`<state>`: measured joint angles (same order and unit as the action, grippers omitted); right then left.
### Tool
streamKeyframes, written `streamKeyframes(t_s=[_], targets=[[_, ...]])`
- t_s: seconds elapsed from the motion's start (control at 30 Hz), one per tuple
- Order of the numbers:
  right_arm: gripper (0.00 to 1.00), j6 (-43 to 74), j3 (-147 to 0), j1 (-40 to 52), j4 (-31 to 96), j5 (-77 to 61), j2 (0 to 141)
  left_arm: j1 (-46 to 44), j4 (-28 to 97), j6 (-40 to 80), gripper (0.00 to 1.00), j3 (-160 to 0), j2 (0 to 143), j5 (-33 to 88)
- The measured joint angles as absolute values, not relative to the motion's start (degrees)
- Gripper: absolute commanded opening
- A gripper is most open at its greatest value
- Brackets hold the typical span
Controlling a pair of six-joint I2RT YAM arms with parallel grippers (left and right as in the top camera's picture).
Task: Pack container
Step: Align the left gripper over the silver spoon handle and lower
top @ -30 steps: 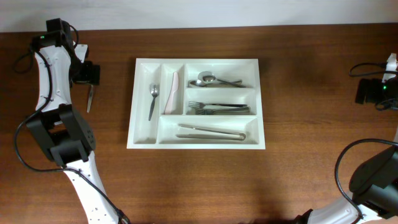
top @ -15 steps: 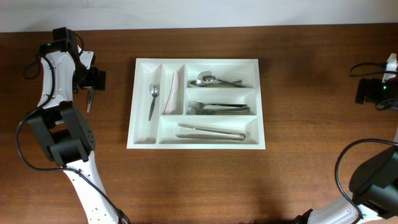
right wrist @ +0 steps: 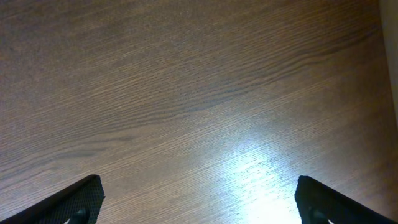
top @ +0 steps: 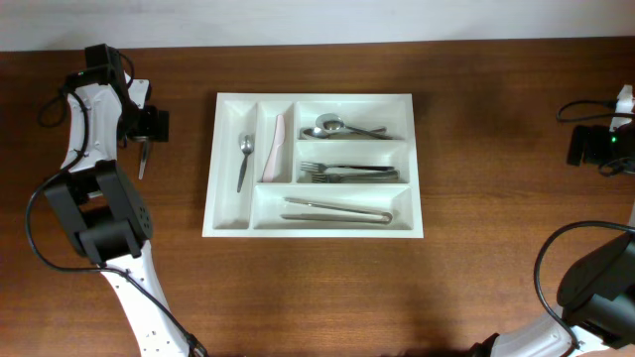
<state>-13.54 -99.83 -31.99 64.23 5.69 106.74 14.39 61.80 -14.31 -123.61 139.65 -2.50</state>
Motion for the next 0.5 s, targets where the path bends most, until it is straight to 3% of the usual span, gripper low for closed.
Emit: streamKeyframes(t_s=[0.5], targets=[[0.99,-13.5,-99.8,-32.0,64.2,5.7,106.7,14.4,60.9,-11.9,0.96,-123.4,142.9,-1.7]])
